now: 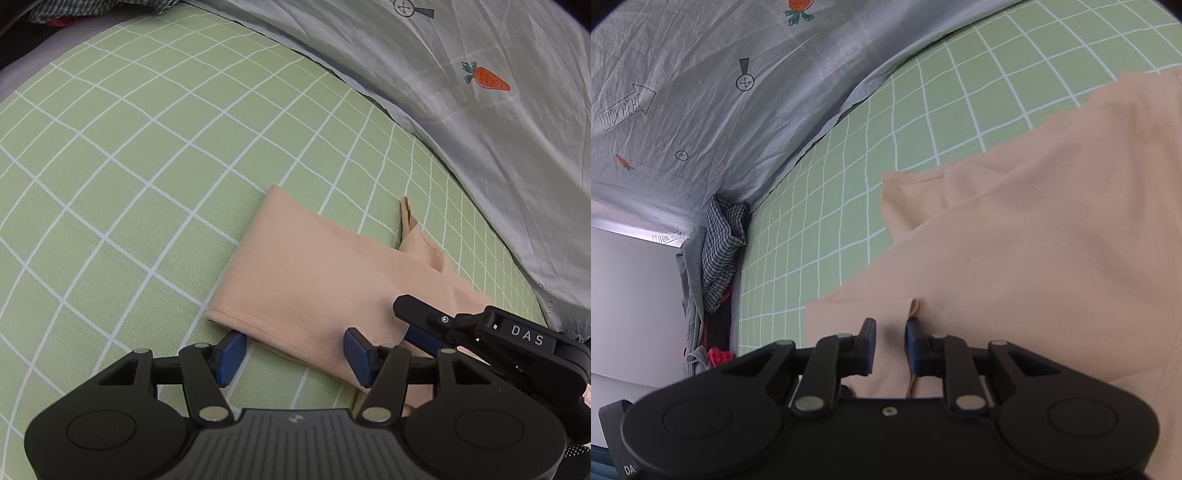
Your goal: Fold clothes
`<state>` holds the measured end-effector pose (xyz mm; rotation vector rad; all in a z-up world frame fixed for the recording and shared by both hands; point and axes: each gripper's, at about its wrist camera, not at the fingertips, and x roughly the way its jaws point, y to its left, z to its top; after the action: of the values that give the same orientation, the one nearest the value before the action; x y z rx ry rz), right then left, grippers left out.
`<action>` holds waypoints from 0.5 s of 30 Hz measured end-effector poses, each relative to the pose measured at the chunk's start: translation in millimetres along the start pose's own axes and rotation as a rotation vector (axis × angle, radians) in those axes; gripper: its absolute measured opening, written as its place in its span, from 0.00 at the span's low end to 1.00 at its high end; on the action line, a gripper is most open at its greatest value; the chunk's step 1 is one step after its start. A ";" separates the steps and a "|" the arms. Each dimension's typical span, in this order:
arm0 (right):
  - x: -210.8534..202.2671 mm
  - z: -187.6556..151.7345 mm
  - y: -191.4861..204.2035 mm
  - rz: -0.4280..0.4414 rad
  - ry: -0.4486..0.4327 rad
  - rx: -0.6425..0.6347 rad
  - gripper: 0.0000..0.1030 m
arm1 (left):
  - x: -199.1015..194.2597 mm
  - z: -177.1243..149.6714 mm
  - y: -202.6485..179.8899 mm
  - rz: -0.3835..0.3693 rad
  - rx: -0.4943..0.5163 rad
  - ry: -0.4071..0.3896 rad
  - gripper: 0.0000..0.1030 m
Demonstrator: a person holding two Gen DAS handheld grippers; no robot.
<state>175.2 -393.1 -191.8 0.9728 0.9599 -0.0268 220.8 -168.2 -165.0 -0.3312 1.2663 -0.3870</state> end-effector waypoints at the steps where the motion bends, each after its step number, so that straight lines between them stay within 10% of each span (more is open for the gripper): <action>1: 1.1 -0.7 1.3 0.008 0.005 -0.011 0.07 | 0.2 0.0 -0.1 0.000 0.001 0.000 0.58; 15: -79.2 -48.3 0.7 -0.042 -0.170 -0.102 0.02 | -27.7 -29.9 -22.6 0.028 0.128 0.031 0.58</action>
<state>94.8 -388.6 -145.7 0.8427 0.8170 -0.0939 182.8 -176.6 -139.3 -0.1994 1.2692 -0.4481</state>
